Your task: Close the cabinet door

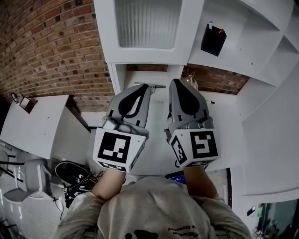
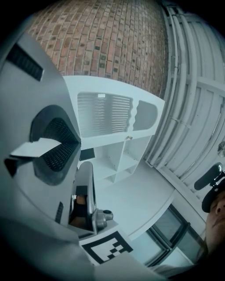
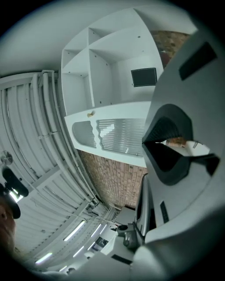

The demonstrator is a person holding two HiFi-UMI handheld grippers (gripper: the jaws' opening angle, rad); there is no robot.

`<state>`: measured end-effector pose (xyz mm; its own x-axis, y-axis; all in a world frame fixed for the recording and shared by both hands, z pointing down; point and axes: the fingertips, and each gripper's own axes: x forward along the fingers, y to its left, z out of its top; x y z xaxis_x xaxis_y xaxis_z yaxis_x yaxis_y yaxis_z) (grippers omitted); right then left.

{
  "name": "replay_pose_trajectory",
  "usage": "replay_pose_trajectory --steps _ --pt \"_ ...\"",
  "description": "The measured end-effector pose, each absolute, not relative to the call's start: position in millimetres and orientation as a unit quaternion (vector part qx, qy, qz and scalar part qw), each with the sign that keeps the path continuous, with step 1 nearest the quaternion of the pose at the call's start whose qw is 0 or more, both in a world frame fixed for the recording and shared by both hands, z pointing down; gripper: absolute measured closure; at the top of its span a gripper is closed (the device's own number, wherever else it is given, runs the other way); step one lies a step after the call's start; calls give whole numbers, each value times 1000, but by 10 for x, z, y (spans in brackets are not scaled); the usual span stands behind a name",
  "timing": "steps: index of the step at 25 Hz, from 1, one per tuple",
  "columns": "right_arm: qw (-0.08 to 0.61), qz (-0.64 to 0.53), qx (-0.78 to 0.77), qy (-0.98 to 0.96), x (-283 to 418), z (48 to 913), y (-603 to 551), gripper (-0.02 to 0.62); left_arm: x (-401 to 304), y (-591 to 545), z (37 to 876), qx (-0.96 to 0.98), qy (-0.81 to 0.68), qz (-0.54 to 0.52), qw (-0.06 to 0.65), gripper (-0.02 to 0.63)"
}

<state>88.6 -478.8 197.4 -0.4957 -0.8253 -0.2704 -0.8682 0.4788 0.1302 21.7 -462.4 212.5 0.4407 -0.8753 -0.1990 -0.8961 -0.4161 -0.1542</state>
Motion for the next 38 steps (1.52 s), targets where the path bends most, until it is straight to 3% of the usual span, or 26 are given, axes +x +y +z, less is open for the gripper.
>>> replay_pose_trajectory --steps 14,38 --pt "56 89 -484 869 986 2698 -4278 577 327 -4210 2747 -831 549 18 84 598" --pt "62 105 -446 887 1083 2772 -4209 578 622 -4158 2874 -829 550 21 94 598"
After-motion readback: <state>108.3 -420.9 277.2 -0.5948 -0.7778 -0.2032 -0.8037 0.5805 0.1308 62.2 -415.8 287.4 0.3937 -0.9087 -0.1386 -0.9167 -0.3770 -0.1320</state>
